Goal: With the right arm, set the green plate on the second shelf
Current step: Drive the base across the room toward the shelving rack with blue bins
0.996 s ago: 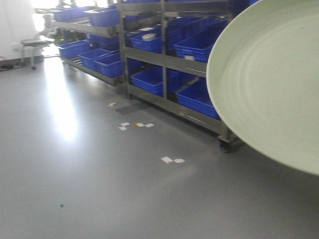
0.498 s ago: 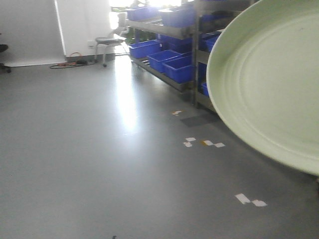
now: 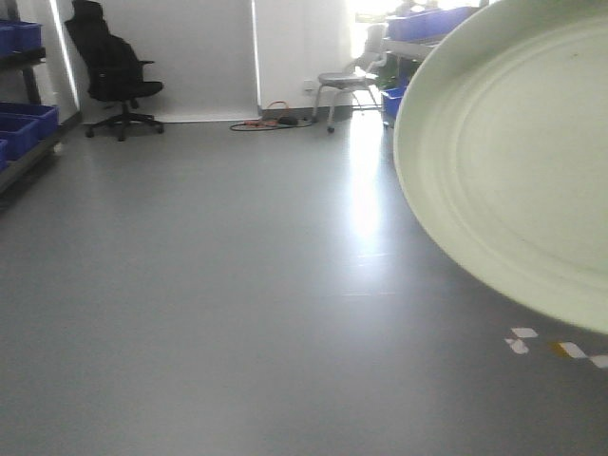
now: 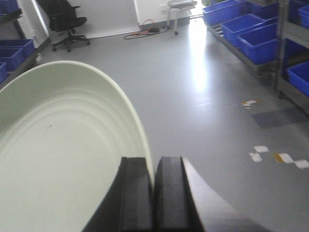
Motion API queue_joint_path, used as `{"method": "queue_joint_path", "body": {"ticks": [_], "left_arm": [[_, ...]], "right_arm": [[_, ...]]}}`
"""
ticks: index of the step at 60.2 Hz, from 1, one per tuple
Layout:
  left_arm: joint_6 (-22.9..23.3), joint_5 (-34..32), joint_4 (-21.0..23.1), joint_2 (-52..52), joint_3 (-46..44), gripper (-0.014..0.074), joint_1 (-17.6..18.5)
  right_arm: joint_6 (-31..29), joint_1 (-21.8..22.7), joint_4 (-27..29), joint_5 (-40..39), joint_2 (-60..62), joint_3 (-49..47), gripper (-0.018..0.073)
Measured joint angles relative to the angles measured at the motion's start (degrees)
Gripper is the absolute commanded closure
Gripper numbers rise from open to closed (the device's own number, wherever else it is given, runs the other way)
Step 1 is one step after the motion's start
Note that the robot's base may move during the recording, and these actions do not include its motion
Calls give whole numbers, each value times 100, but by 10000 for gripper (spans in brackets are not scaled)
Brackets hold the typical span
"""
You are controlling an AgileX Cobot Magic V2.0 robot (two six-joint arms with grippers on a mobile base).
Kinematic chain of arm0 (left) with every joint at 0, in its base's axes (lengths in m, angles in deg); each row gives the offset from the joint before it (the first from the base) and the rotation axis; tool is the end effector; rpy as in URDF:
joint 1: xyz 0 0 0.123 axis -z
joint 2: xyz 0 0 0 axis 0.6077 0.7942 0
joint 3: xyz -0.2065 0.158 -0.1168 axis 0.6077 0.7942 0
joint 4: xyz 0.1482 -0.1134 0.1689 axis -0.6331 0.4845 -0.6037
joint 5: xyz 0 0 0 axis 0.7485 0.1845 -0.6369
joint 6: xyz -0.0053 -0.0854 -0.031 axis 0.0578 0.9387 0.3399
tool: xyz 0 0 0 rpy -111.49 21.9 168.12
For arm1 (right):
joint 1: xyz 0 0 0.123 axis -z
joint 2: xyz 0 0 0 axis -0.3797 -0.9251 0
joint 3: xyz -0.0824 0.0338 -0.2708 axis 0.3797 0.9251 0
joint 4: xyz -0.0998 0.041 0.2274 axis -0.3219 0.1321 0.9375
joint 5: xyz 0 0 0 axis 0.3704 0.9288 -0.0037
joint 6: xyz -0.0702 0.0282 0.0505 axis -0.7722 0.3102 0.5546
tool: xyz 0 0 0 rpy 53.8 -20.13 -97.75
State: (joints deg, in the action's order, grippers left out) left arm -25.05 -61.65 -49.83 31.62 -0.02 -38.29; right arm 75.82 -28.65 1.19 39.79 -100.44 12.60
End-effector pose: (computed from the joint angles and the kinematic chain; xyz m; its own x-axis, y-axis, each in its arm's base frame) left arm 0.0543 -0.0006 0.1893 -0.1820 -0.0382 -0.9826 -0.0064 0.9993 -0.0377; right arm 0.0911 0.0103 0.2596 -0.1332 0.1908 -0.9726 -0.0870 0.9753 0.2032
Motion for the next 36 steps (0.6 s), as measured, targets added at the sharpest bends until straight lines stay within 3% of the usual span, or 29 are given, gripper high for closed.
{"method": "queue_joint_path", "body": {"ticks": [36], "left_arm": [[0, 0, 0, 0, 0, 472, 0]], "right_arm": [[0, 0, 0, 0, 0, 0, 504]]}}
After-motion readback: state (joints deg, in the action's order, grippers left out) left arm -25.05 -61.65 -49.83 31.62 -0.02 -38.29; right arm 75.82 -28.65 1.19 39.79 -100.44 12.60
